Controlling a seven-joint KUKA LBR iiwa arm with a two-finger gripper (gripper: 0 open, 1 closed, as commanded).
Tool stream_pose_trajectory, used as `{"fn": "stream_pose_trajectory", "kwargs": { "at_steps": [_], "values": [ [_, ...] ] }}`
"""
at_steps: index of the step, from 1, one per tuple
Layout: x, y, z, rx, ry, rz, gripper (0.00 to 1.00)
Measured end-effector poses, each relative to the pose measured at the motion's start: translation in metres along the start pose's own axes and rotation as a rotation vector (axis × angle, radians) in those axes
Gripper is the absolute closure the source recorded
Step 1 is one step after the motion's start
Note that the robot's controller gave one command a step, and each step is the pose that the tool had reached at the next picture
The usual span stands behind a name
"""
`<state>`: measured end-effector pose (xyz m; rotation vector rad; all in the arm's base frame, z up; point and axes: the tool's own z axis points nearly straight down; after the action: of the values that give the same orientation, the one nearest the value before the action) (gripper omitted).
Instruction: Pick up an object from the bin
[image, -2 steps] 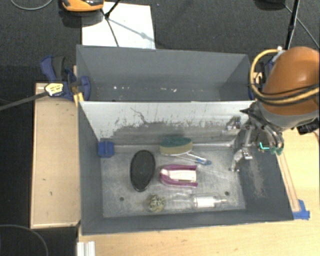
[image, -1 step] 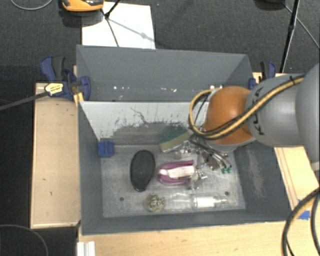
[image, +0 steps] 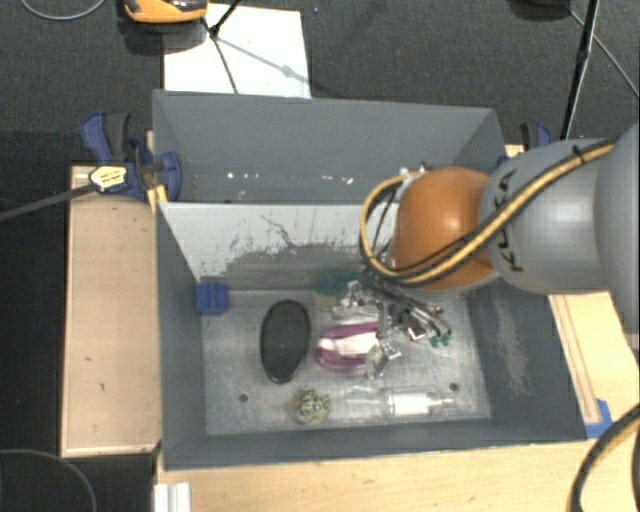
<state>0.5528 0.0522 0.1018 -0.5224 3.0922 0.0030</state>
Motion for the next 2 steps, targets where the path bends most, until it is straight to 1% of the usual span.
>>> {"fn": "stream_pose_trajectory", "kwargs": {
  "at_steps": [1, 2],
  "values": [
    [0.003, -0.018, 0.002, -0.002, 0.008, 0.04, 0.0],
    [0.005, -0.017, 0.028, -0.002, 0.004, 0.142, 0.0]
  ]
}}
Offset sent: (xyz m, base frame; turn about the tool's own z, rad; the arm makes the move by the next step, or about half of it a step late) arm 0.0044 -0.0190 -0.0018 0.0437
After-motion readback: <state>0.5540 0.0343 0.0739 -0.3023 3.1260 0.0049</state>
